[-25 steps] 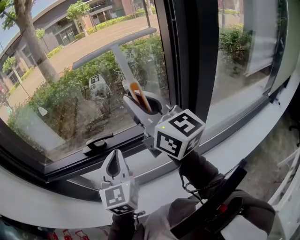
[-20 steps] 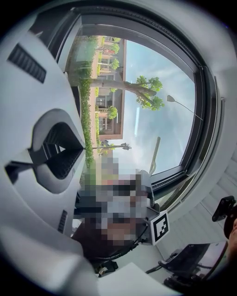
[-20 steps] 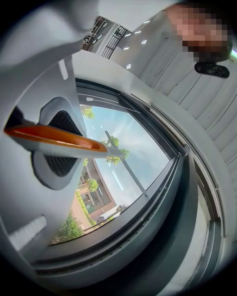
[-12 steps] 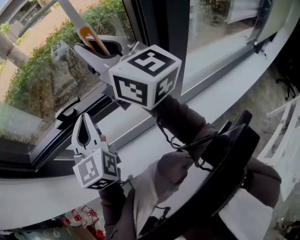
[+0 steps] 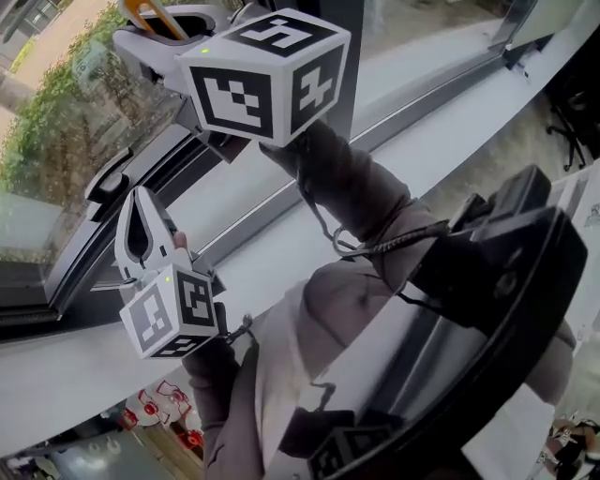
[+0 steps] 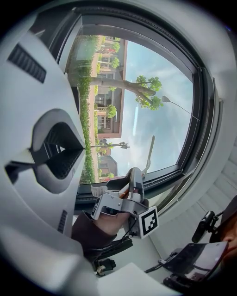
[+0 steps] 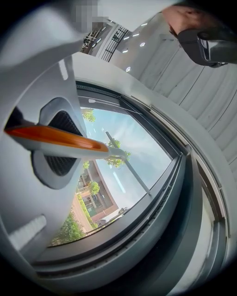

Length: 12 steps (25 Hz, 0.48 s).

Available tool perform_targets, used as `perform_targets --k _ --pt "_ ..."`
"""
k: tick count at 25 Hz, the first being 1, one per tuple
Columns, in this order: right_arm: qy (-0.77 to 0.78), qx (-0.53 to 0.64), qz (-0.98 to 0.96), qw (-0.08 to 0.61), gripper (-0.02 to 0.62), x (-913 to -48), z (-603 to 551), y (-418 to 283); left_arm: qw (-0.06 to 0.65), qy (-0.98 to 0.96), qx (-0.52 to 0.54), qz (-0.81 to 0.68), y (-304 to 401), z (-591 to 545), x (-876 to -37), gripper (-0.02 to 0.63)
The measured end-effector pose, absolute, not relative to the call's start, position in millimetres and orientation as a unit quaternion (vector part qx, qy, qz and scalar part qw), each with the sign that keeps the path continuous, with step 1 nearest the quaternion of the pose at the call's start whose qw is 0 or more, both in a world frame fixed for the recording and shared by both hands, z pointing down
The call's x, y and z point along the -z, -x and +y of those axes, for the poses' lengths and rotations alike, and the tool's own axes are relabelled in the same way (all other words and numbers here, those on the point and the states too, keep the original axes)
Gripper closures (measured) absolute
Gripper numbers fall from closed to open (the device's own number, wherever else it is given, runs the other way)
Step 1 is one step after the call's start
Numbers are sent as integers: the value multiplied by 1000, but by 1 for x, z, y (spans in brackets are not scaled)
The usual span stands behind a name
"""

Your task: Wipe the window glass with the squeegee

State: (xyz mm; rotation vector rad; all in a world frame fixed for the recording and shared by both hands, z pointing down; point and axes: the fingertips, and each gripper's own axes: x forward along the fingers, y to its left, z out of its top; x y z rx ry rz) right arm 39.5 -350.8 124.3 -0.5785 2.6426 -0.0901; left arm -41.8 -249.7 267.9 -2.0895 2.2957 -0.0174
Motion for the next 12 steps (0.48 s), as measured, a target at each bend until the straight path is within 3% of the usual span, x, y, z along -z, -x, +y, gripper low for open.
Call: perform_targets --k 7,12 --pt "194 0 954 231 540 -99 -352 -42 48 666 -12 744 41 -258 -251 604" --pt "211 48 954 210 540 -137 -339 -51 2 672 23 740 33 -236 -277 604"
